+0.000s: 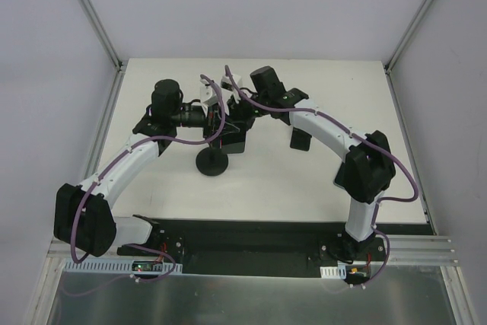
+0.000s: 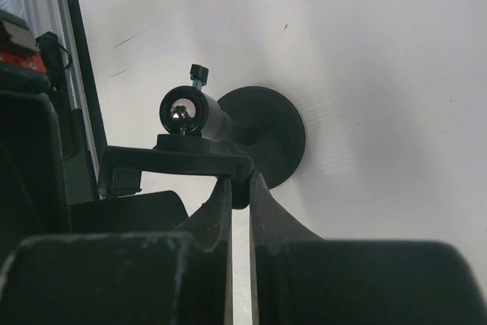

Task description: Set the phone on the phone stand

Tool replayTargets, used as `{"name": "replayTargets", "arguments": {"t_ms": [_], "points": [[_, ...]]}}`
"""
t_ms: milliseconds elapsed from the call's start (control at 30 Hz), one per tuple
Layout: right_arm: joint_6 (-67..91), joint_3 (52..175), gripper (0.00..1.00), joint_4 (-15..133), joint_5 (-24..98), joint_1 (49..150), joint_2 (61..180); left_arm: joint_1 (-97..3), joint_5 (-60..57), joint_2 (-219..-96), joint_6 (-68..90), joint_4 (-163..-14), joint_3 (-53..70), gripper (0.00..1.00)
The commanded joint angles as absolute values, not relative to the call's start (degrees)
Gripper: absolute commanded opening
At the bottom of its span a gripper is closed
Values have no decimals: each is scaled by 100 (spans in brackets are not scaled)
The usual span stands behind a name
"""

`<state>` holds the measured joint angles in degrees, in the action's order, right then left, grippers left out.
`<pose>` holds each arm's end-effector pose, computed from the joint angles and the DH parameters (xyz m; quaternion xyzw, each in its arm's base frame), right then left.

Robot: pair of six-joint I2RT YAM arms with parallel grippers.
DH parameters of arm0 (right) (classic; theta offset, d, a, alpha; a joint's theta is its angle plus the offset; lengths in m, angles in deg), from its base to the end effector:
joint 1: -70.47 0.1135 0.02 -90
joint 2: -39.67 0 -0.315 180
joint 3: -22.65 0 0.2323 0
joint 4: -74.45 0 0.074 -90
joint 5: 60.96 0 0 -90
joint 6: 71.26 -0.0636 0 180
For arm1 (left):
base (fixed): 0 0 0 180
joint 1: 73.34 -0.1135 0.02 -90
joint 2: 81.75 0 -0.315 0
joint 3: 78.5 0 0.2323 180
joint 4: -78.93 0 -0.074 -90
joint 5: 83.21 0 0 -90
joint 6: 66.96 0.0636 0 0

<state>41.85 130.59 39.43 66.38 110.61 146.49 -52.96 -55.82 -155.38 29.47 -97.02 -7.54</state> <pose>0.3167 0.3175 0.3501 -0.5666 0.6330 0.3454 0.3988 0.2295 -0.1455 0.3928 0.4839 0.5411 -0.4544 0.5164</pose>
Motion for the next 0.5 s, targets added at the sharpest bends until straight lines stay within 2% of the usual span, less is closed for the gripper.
{"name": "replayTargets", "arguments": {"t_ms": [0,233,467], "points": [[4186,13043,0,4375,7473,10994,14250,-5462,-5912,-15426,3060,-10342,-728,0],[4203,12964,1,4437,7501,10950,14241,-5568,-5974,-15505,2954,-10386,-719,0],[3967,12823,1,4665,6721,10888,14101,-5559,-5404,-15233,3464,-9420,-702,0]]}}
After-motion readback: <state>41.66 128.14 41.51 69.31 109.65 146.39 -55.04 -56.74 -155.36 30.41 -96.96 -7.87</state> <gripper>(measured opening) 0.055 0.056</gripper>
